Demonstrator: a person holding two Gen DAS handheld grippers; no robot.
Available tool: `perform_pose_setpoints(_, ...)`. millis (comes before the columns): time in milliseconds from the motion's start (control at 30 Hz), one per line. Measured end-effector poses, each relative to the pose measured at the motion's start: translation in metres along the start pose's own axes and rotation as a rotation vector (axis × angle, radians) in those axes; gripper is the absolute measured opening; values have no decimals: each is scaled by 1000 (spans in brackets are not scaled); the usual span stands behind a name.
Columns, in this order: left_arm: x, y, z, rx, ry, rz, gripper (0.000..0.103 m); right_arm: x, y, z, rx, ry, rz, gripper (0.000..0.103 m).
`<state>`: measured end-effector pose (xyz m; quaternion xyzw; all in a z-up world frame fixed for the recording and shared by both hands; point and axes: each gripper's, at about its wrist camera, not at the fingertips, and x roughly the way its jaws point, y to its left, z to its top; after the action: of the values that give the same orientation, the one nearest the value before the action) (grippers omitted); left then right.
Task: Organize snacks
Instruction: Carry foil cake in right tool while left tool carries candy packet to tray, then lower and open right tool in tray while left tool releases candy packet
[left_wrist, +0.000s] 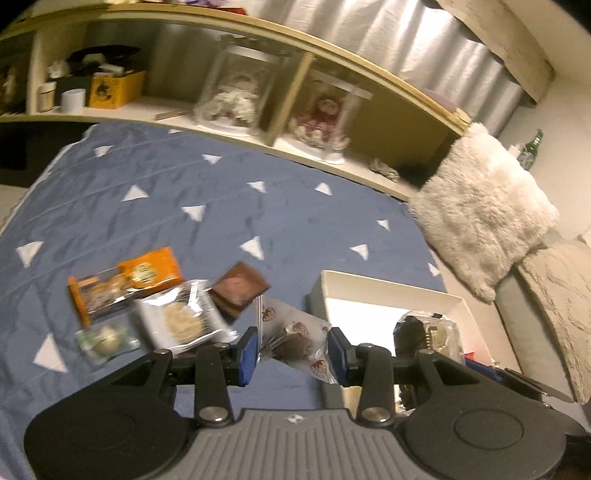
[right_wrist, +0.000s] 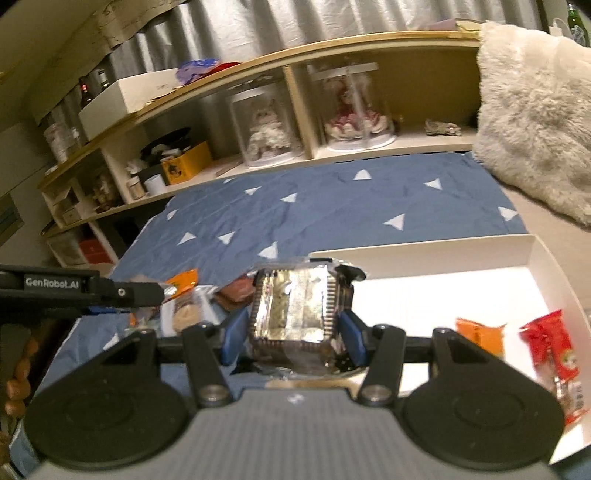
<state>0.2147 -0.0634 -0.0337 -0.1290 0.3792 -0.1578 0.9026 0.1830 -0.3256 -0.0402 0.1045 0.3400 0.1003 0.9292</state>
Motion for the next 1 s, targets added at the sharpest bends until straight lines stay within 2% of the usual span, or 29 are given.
perform_pose_setpoints(233, 33, -34, -6, 48, 50, -45, 42, 1, -39, 1, 74, 7, -33, 61)
perform_pose_setpoints(433, 74, -54, -16, 55, 136, -74, 42, 13, -64, -2, 157, 39, -52, 61)
perform_pose_setpoints(767, 123, -68, -23, 38, 214, -83, 42, 38, -81, -4, 188, 96, -48, 61)
perform_pose_setpoints(1000, 135, -71, -20, 33, 220, -78, 42, 52, -83, -1, 181, 112, -71, 61)
